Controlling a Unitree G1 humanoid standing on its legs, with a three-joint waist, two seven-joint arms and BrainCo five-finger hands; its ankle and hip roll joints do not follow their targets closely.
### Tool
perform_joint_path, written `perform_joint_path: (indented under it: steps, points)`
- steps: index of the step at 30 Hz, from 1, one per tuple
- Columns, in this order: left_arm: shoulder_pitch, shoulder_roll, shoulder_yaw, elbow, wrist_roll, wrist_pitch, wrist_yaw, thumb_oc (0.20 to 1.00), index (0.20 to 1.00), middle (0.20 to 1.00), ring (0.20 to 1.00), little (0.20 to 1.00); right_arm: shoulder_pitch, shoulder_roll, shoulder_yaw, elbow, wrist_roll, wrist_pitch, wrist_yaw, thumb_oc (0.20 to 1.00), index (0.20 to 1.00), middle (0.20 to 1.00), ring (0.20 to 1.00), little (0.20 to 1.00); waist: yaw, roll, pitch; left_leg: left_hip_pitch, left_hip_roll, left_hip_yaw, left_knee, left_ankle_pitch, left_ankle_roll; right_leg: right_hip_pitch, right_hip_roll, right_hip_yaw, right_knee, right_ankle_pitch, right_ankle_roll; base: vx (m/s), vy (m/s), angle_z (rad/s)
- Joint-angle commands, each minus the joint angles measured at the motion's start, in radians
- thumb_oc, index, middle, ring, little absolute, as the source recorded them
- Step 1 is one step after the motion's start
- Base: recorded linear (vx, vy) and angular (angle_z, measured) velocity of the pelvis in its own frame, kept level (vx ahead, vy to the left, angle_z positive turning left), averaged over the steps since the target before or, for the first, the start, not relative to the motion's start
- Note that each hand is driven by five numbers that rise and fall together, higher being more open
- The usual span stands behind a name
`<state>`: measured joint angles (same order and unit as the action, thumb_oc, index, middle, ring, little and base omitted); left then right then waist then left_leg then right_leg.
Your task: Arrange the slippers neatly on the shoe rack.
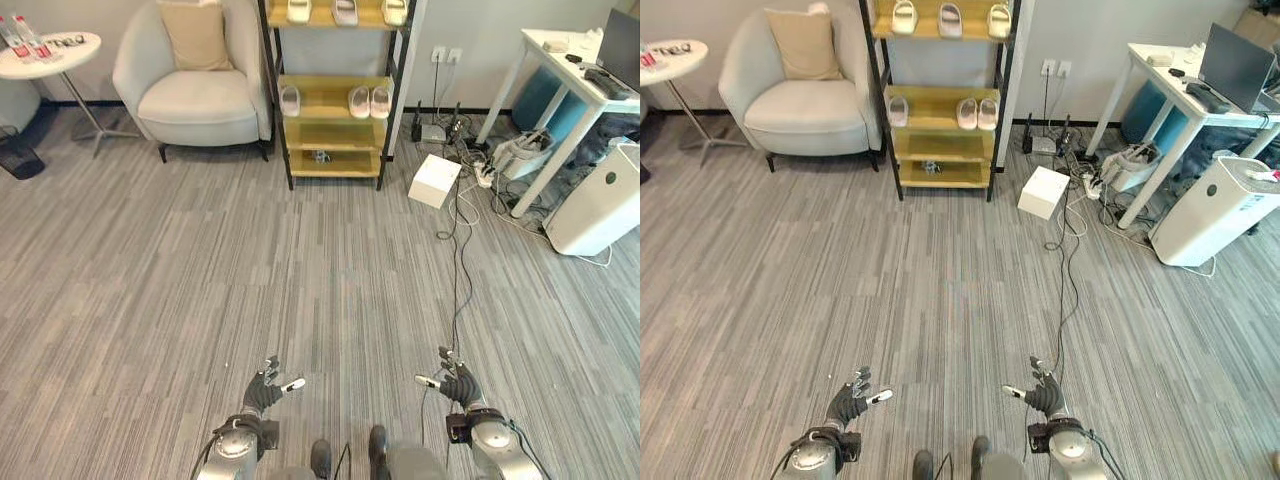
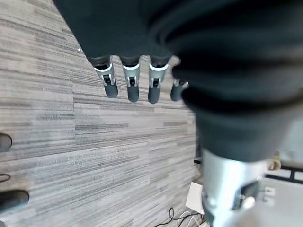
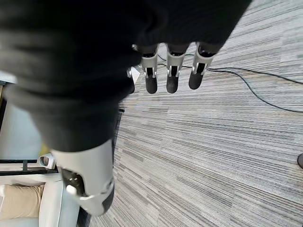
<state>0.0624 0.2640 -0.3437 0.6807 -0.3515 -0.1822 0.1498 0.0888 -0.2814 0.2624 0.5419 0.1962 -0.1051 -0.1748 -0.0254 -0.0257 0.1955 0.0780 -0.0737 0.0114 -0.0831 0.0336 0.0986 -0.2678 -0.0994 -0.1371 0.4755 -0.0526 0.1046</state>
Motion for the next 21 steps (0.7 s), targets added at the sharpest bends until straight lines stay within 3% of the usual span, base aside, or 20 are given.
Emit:
perform_joint_path:
  steps: [1,3,6,11,14,15,18,21]
  points:
    - [-0.055,0.004,0.042,-0.061,-0.014,-0.042,-0.004,1.000,1.000,1.000,1.000,1.000,-0.043,-0.012,-0.030,-0.076,0.005,-0.035,-0.008,1.000,1.000,1.000,1.000,1.000,0.003,0.017,0.060,0.101,-0.002,-0.040,0.008,-0.218,-0.005,0.141,0.019,-0.048,-0.173,-0.087,0.008,0.21,-0.098,-0.08]
    - [-0.067,0.008,0.047,-0.070,-0.013,-0.044,-0.002,1.000,1.000,1.000,1.000,1.000,-0.049,-0.019,-0.022,-0.070,-0.003,-0.031,-0.012,1.000,1.000,1.000,1.000,1.000,0.007,0.014,0.065,0.117,0.007,-0.026,0.004,-0.225,-0.019,0.157,0.052,-0.056,-0.378,-0.043,0.017,0.23,-0.138,-0.14]
    - [-0.098,0.015,0.048,-0.089,-0.005,-0.051,-0.004,1.000,1.000,1.000,1.000,1.000,-0.049,-0.032,-0.030,-0.081,-0.013,-0.027,-0.016,1.000,1.000,1.000,1.000,1.000,0.001,0.003,0.058,0.136,0.007,-0.019,0.011,-0.260,-0.035,0.168,0.067,-0.031,-0.516,-0.011,0.026,0.31,-0.155,-0.23]
    - [-0.105,-0.011,0.039,-0.105,-0.014,-0.060,0.005,1.000,1.000,1.000,1.000,1.000,-0.030,-0.042,-0.039,-0.103,-0.015,-0.043,-0.011,1.000,1.000,1.000,1.000,1.000,-0.021,0.015,0.025,0.162,0.040,-0.025,0.068,-0.293,-0.071,0.200,0.085,-0.027,-0.481,-0.013,-0.017,0.45,-0.237,0.11]
    - [-0.098,-0.014,0.037,-0.129,-0.043,-0.067,-0.005,1.000,1.000,1.000,1.000,1.000,-0.024,-0.056,-0.037,-0.119,-0.003,-0.057,0.006,1.000,1.000,1.000,1.000,1.000,-0.025,0.023,0.010,0.127,0.059,-0.029,0.214,-0.233,-0.113,0.248,0.107,-0.017,-0.481,-0.055,-0.053,0.40,-0.241,0.34]
    - [-0.100,-0.019,0.035,-0.139,-0.062,-0.066,-0.009,1.000,1.000,1.000,1.000,1.000,-0.028,-0.065,-0.029,-0.125,-0.001,-0.060,0.011,1.000,1.000,1.000,1.000,1.000,-0.018,0.022,0.026,0.053,0.049,-0.046,0.397,-0.165,-0.135,0.284,0.117,-0.006,-0.481,-0.075,-0.078,0.39,-0.258,0.23]
    - [-0.105,-0.019,0.034,-0.135,-0.071,-0.065,-0.007,1.000,1.000,1.000,1.000,1.000,-0.027,-0.070,-0.030,-0.130,0.009,-0.062,0.013,1.000,1.000,1.000,1.000,1.000,-0.012,0.014,0.050,-0.046,0.050,-0.037,0.618,-0.110,-0.160,0.328,0.126,0.001,-0.484,-0.104,-0.104,0.29,-0.181,-0.20]
    - [-0.109,-0.024,0.029,-0.132,-0.076,-0.061,-0.005,1.000,1.000,1.000,1.000,1.000,-0.019,-0.069,-0.034,-0.127,0.021,-0.057,0.010,1.000,1.000,1.000,1.000,1.000,-0.012,-0.003,0.066,-0.130,0.049,0.009,0.612,-0.186,-0.132,0.368,0.110,-0.013,-0.499,-0.124,-0.107,0.26,-0.116,-0.24]
